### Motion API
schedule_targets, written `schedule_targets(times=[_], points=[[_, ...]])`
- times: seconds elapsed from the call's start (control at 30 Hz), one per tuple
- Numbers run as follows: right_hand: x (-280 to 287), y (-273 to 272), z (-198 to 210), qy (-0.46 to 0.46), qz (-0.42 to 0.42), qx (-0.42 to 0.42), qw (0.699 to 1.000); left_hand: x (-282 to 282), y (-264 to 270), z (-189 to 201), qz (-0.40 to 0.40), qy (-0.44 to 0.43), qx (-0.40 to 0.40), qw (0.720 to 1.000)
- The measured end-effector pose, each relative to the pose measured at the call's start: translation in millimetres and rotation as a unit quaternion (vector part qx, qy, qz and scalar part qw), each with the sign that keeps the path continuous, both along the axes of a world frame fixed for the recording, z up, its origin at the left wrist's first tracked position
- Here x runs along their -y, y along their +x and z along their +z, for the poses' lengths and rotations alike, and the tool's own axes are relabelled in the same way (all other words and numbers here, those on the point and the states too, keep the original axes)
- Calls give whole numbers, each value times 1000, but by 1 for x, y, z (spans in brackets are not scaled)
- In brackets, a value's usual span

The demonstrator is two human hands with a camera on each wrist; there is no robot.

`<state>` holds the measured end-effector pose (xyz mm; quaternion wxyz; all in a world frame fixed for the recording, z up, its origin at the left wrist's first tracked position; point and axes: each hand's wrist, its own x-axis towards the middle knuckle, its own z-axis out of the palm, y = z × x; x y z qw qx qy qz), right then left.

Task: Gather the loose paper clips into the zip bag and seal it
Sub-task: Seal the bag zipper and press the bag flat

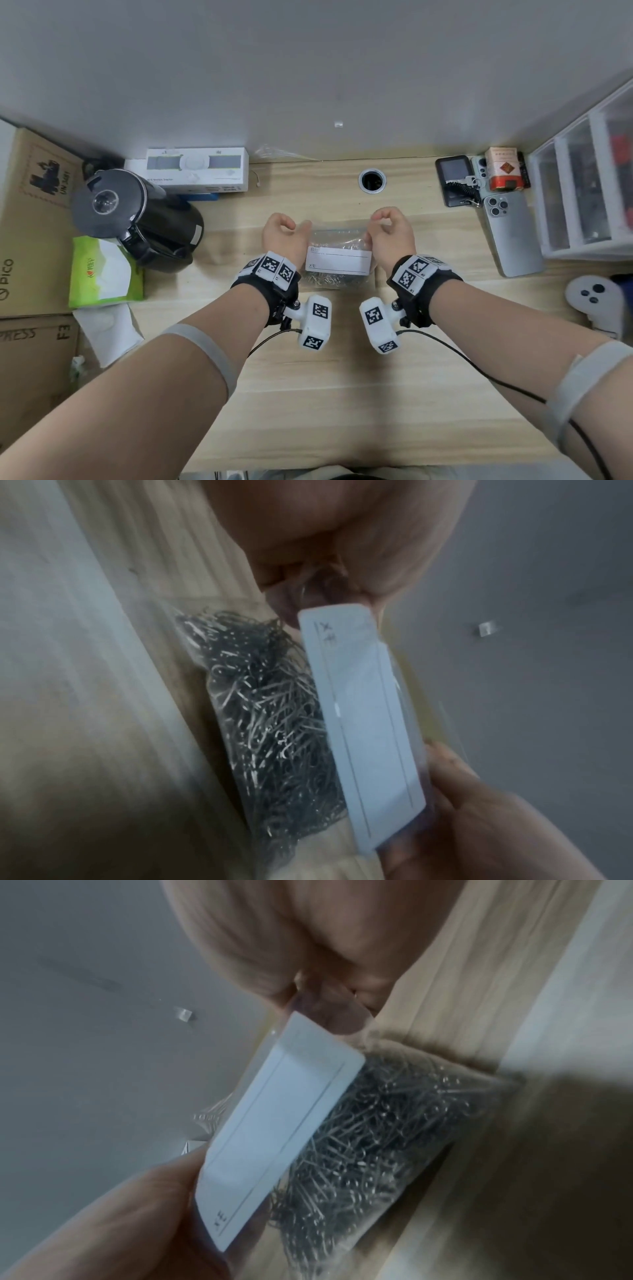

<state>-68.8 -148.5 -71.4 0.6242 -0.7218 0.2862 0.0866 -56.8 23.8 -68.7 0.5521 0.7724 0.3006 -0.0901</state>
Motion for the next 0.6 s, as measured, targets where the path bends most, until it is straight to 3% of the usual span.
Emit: schedule_targets(times=[0.13,0.27,0.33,0.4,0.5,0.6], points=[[9,4,-3,15,77,-48,996,-7,3,2,-64,-25,9,998],[26,0,-4,-34,239,-96,966,-10,6,5,-135,6,-38,990],[35,1,-3,-82,308,-96,943,-11,6,7,-198,24,-88,976],[41,2,-3,-156,384,-98,905,-12,3,8,-318,91,-111,937],[46,5,-6,-209,400,-91,888,-12,3,6,-417,210,-107,878],[51,14,-19,-164,363,-126,908,-14,7,-1,-387,233,-75,889]])
